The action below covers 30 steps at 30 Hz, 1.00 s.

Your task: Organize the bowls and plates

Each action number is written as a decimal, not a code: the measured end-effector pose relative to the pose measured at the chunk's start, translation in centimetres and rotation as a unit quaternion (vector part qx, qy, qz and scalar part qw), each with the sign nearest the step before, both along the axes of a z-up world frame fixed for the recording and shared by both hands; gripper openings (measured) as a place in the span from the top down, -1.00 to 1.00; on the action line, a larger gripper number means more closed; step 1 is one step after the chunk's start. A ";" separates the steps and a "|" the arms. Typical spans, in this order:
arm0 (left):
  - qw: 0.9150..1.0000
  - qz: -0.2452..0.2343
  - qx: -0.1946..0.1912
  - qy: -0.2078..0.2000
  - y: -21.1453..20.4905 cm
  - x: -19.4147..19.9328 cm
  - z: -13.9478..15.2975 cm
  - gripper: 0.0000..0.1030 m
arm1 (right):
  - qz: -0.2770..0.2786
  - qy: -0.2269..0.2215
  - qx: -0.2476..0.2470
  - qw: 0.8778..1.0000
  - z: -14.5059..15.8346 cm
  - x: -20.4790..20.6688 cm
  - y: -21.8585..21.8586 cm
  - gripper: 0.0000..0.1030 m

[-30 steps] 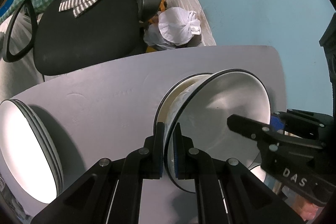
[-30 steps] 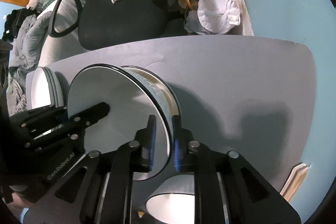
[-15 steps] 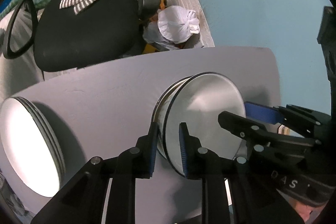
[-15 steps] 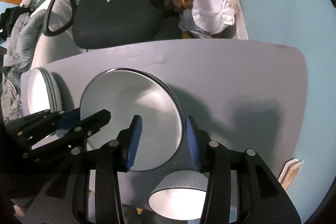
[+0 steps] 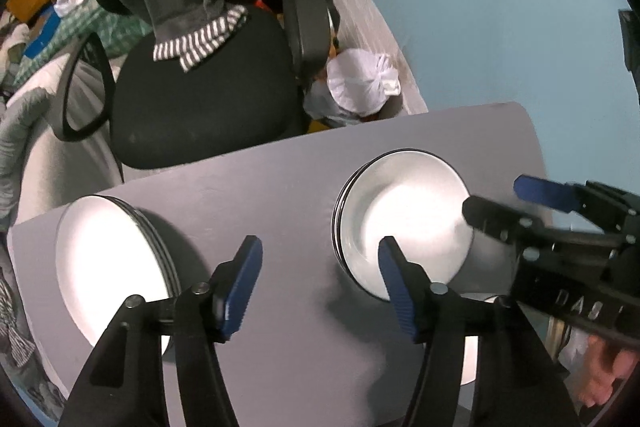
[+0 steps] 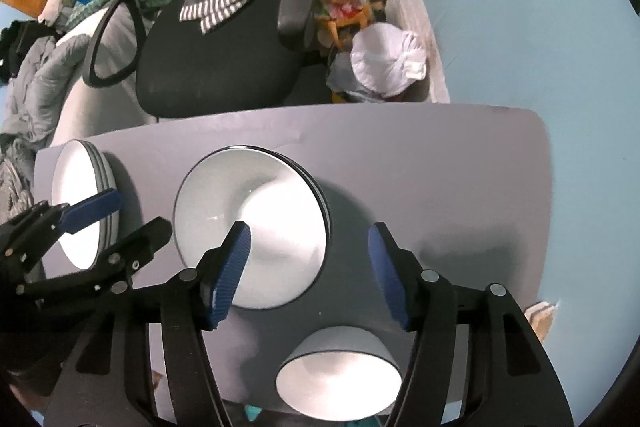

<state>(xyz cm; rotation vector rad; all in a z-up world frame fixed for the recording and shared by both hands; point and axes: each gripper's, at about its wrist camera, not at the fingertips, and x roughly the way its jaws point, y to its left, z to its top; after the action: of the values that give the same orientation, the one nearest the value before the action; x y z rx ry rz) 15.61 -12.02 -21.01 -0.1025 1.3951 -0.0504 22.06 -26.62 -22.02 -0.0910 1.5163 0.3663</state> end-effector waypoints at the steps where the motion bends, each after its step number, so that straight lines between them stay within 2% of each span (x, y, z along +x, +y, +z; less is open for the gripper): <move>1: 1.000 -0.001 0.004 -0.007 0.0 -0.2 0.5 -0.22 | -0.004 -0.009 -0.001 1.000 0.6 -0.2 -0.1 -0.22; 4: 1.000 0.001 0.013 -0.025 0.0 -0.9 2.1 -0.22 | -0.013 -0.035 -0.006 0.999 2.4 -0.7 -0.5 -0.23; 13: 0.997 0.024 0.004 -0.077 1.4 -2.9 6.9 -0.28 | -0.044 -0.095 -0.001 0.994 7.4 -2.1 -1.8 -0.23; 17: 0.996 0.020 0.002 -0.091 1.5 -3.8 8.4 -0.28 | -0.048 -0.112 0.002 0.993 9.0 -2.7 -2.1 -0.24; 23: 0.993 0.004 0.022 -0.115 0.8 -5.3 10.1 -0.28 | -0.062 -0.127 0.014 0.990 11.1 -3.9 -3.0 -0.24; 30: 0.991 -0.002 0.008 -0.136 -0.3 -6.9 12.1 -0.28 | -0.080 -0.146 0.020 0.986 12.7 -5.1 -4.0 -0.24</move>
<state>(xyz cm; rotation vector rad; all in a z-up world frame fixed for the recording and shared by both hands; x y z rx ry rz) 8.67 -12.34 -8.95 -0.0754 1.1228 -0.0547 16.91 -30.65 -9.29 0.0102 1.2169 0.2431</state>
